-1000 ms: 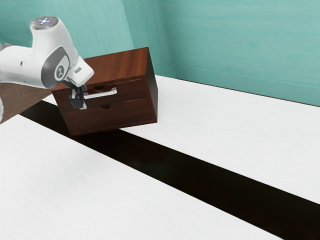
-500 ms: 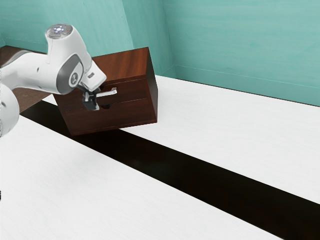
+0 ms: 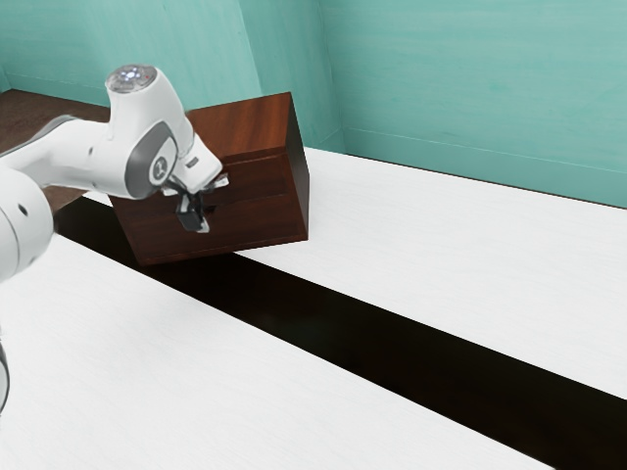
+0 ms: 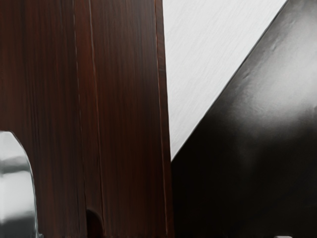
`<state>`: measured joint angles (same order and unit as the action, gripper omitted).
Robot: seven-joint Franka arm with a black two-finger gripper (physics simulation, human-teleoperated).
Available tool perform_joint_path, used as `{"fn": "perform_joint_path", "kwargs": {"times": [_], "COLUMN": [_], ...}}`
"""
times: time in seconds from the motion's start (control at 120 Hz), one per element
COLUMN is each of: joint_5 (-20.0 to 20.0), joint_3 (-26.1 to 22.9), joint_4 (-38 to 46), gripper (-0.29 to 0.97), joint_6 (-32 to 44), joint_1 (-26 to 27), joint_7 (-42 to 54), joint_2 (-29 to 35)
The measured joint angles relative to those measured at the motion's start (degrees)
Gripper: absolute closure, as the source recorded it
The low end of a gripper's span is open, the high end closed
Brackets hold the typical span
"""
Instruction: Pull the drawer handle with one arm to open the drawer
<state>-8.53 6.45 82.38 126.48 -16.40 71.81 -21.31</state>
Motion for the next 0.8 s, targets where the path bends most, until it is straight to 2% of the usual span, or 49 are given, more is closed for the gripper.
{"fn": "perform_joint_path", "kwargs": {"times": [0.117,0.275,0.433,0.567,0.8], "joint_5": [-0.12,0.25,0.44,0.36,0.26], "joint_3": [0.03,0.22,0.21,-0.15,-1.31], "joint_4": [2.84,7.90,12.59,17.09,24.45], "gripper": [0.42,0.27,0.17,0.21,0.14], "joint_6": [-0.01,-0.06,0.14,0.50,1.97], "joint_1": [-0.08,-0.04,-0.01,-0.08,-0.06], "joint_7": [0.04,0.07,0.01,-0.07,-0.27], "joint_2": [3.16,8.04,11.48,15.54,20.89]}}
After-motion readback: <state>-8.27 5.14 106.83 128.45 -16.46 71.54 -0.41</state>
